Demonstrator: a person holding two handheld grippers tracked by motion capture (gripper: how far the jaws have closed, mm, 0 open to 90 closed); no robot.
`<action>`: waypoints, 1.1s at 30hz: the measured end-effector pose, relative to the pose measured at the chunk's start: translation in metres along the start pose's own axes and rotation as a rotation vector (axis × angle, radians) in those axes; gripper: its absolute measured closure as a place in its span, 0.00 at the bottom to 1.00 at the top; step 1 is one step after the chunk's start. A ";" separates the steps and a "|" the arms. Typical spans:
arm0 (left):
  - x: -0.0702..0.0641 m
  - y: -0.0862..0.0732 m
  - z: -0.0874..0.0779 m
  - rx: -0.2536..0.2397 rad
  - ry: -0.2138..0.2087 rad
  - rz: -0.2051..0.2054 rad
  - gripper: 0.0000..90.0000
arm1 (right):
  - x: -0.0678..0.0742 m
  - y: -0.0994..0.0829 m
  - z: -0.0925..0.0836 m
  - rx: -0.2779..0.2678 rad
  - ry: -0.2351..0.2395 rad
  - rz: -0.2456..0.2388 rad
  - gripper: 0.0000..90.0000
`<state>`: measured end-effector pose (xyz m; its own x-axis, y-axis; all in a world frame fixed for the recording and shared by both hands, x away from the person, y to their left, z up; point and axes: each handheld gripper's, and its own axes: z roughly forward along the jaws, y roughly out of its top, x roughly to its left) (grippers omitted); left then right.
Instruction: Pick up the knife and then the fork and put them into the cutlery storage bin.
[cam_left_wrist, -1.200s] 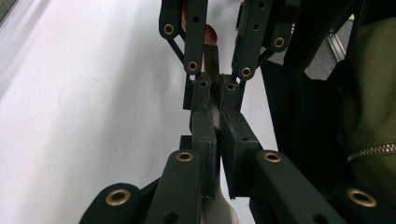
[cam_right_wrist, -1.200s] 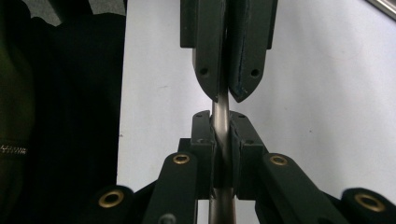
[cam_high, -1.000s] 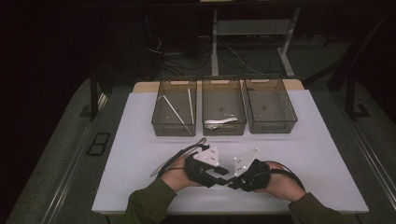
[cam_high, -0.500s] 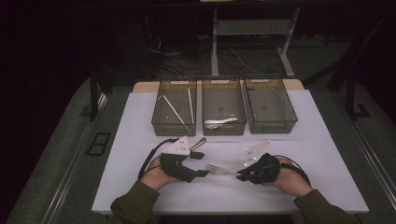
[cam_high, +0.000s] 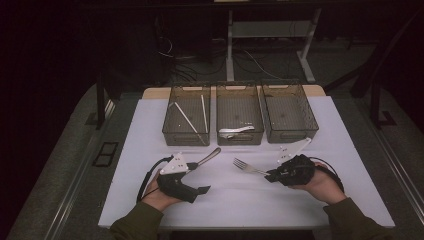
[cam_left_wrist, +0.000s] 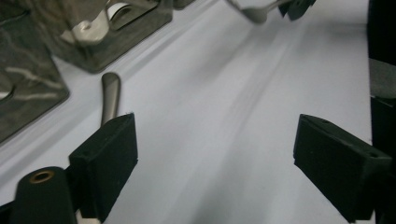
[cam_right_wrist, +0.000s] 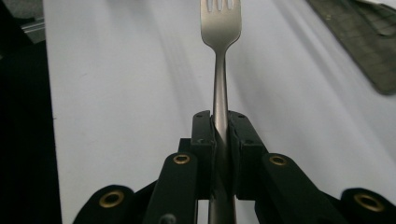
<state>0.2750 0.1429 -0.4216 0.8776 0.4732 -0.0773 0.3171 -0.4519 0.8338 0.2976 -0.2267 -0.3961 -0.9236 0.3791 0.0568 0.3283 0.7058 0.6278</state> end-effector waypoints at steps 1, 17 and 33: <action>0.000 -0.002 -0.001 -0.003 0.008 -0.006 0.12 | -0.002 0.000 -0.002 -0.001 -0.009 0.007 0.91; 0.000 -0.008 0.002 0.016 0.034 -0.047 0.00 | -0.044 0.000 -0.041 -0.103 -0.129 0.165 0.91; -0.002 -0.007 0.002 -0.004 0.030 -0.038 0.00 | -0.093 0.012 -0.056 -0.117 -0.240 0.306 0.91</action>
<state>0.2716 0.1443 -0.4286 0.8536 0.5126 -0.0926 0.3486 -0.4300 0.8328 0.3766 -0.2871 -0.3498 -0.7099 0.6997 0.0809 0.5435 0.4711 0.6947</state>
